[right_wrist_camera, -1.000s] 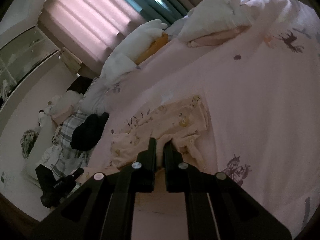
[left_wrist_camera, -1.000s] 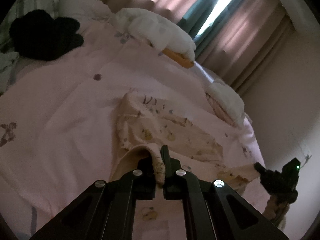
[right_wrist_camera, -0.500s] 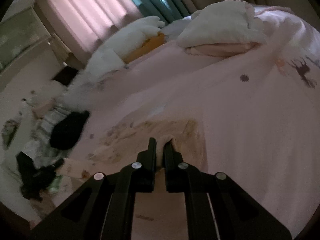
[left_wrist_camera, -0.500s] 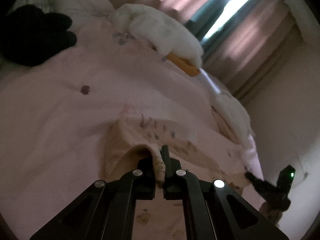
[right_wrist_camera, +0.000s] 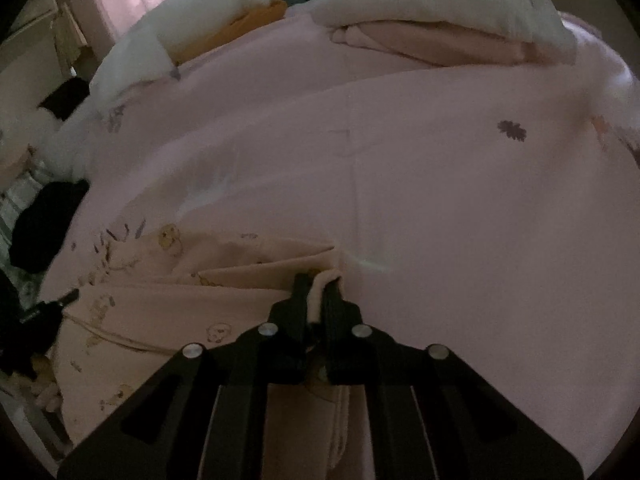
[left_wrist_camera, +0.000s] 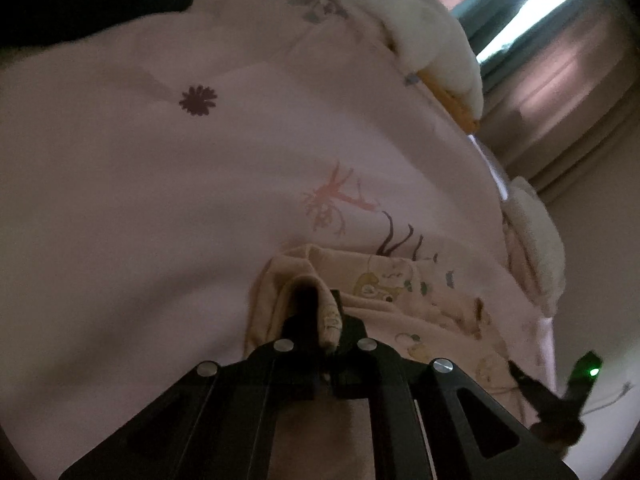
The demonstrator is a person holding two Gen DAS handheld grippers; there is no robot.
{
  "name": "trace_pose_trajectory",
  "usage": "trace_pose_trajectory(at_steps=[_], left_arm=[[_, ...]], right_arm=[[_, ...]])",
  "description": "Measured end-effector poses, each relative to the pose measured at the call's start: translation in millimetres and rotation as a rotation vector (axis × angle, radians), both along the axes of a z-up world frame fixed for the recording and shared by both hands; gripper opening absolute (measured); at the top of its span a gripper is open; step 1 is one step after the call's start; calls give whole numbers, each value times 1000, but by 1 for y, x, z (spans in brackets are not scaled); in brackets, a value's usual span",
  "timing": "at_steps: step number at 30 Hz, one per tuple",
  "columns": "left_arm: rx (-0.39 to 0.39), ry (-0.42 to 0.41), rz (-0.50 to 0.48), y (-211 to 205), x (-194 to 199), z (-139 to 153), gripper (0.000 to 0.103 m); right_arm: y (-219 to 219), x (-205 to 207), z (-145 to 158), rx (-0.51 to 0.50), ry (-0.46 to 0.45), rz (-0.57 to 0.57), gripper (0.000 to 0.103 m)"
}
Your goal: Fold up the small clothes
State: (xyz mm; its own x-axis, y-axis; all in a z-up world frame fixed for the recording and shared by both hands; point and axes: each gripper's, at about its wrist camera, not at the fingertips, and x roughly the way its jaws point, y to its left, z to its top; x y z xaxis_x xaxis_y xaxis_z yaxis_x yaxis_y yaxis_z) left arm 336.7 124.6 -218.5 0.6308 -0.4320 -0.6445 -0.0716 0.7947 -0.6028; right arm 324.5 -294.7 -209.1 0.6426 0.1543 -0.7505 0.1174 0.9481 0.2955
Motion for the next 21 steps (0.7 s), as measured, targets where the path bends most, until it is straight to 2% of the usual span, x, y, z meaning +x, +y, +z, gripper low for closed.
trace_pose_trajectory(at_steps=[2, 4, 5, 6, 7, 8, 10, 13, 14, 15, 16, 19, 21], left_arm=[[-35, 30, -6, 7, -1, 0, 7], [-36, 101, -21, 12, -9, 15, 7], [-11, 119, -22, 14, -13, 25, 15], [35, 114, -24, 15, -23, 39, 21], [85, 75, -31, 13, -34, 55, 36], [115, 29, -40, 10, -43, 67, 42], [157, -57, -88, 3, -60, 89, 42], [174, -40, -184, -21, -64, 99, 41], [182, -19, -214, -33, -61, 94, 40], [205, 10, -230, -45, -57, 84, 37], [219, 37, -241, -53, -53, 74, 32], [255, 109, -260, -76, -37, 37, 29], [263, 87, -228, -81, -22, 30, 29]], right_arm=[[-8, -3, -1, 69, 11, -15, 7], [-14, -15, 6, 136, 43, -40, 18], [-16, -20, 12, 150, 53, -44, 24], [-17, -30, 21, 135, 62, -61, 46], [-15, -36, 28, 115, 61, -67, 65], [-12, -45, 37, 100, 49, -55, 67], [-2, -55, 51, 108, 26, 13, 63], [30, -64, 61, 51, 15, 107, 42], [41, -62, 57, 27, 31, 132, 38], [52, -59, 50, 9, 58, 160, 27], [63, -54, 39, -5, 95, 176, 21], [85, -39, 7, -65, 156, 181, 16], [90, -24, 4, -102, 108, 175, 15]])
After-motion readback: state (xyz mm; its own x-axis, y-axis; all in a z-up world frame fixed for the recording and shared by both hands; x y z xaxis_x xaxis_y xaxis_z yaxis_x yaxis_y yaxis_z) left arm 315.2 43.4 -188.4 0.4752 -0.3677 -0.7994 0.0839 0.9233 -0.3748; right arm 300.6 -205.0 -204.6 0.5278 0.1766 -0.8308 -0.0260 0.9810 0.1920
